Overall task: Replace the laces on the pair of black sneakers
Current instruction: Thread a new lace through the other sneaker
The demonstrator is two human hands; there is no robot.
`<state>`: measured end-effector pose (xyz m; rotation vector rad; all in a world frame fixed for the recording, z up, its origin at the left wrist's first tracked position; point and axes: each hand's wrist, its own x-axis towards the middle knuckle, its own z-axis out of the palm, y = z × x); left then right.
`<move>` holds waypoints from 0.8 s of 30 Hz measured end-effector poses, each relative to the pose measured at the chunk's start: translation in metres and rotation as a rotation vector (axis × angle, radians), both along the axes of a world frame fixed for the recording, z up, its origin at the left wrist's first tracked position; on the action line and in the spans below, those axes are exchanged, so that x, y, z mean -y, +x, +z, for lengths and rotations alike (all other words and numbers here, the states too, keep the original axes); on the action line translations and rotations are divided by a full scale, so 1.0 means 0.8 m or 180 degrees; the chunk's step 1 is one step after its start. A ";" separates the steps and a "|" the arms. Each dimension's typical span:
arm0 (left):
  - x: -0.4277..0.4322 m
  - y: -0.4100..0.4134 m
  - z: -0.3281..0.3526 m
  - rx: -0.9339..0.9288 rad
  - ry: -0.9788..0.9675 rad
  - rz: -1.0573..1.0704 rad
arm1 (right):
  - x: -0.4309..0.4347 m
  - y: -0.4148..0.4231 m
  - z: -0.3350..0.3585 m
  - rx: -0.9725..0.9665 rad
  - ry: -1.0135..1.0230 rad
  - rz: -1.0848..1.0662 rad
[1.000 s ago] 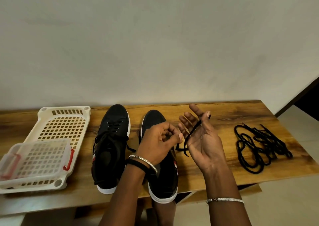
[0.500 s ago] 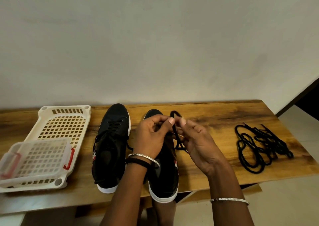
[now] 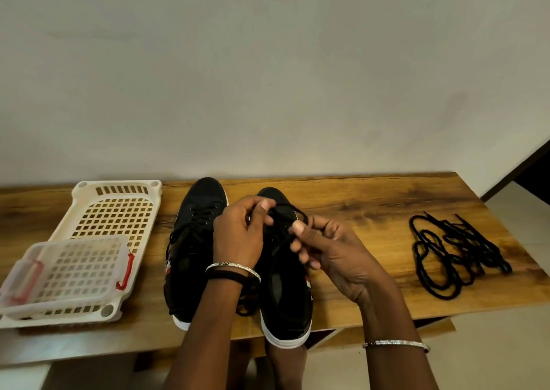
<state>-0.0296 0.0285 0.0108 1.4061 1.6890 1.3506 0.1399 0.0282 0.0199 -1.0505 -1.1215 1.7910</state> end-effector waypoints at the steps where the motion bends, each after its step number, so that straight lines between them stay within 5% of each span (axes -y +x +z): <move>1: 0.000 -0.004 -0.002 -0.0192 -0.0087 0.0110 | -0.002 0.001 0.000 -0.0153 -0.0028 -0.0264; 6: 0.006 -0.015 -0.005 -0.0773 -0.0891 -0.0128 | -0.009 0.006 -0.008 -0.0476 -0.0068 -0.1201; 14: 0.018 -0.011 0.017 -0.1507 -0.1513 -0.0870 | -0.009 0.000 -0.021 -0.0098 0.0006 -0.1039; 24: 0.013 -0.019 0.007 -0.0186 -0.1750 -0.0368 | -0.005 -0.021 -0.026 0.1451 0.0565 -0.0759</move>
